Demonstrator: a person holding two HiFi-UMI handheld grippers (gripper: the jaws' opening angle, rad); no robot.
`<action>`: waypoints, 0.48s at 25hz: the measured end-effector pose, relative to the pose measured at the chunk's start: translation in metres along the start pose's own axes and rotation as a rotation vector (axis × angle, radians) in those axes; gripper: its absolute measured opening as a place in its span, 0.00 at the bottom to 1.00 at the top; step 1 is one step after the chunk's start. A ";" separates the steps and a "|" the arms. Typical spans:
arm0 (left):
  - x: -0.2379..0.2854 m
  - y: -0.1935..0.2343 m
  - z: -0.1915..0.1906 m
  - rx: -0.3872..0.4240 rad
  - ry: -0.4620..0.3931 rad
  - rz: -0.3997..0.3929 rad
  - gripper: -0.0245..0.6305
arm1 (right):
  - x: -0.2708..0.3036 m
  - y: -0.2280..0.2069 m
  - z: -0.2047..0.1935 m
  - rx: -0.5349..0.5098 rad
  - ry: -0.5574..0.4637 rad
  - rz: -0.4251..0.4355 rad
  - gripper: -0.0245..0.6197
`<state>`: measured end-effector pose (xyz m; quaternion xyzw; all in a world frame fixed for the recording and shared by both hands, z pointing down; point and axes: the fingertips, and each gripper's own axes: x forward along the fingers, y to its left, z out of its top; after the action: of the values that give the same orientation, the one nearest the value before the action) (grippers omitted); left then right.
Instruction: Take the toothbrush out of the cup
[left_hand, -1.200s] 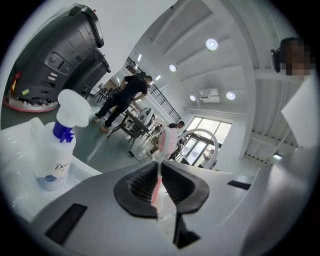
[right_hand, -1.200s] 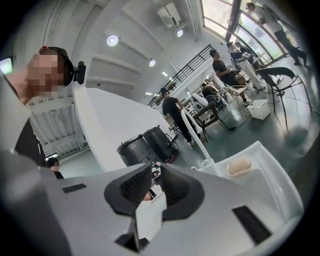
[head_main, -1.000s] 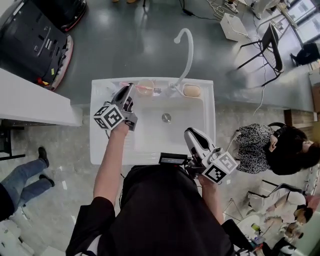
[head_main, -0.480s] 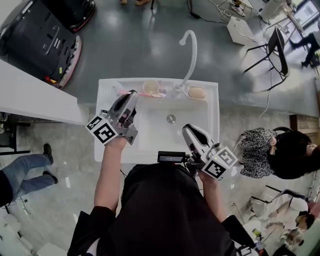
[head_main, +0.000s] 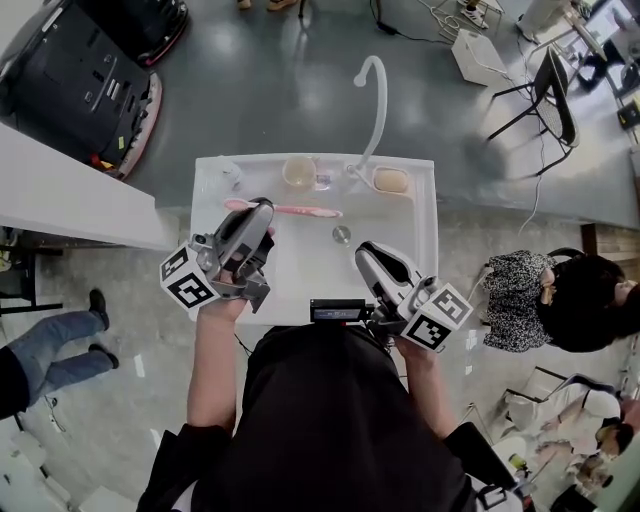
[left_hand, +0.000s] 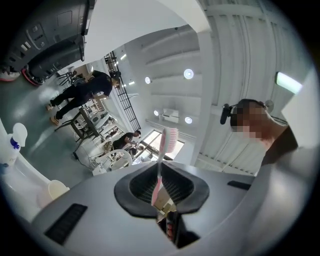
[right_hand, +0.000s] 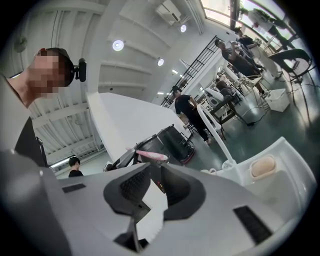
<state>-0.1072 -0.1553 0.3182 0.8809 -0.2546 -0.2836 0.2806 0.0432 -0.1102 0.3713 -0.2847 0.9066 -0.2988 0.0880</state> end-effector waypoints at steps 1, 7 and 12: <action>0.000 -0.004 0.001 -0.008 -0.003 -0.018 0.08 | 0.001 0.001 0.001 -0.003 0.000 0.009 0.13; 0.000 -0.031 -0.001 -0.061 -0.005 -0.127 0.09 | -0.002 0.012 0.003 -0.002 -0.004 0.059 0.20; -0.001 -0.038 -0.003 -0.087 -0.001 -0.172 0.08 | 0.001 0.021 0.008 0.032 -0.032 0.120 0.20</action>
<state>-0.0951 -0.1266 0.2958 0.8865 -0.1655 -0.3177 0.2929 0.0358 -0.1008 0.3527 -0.2331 0.9157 -0.3028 0.1247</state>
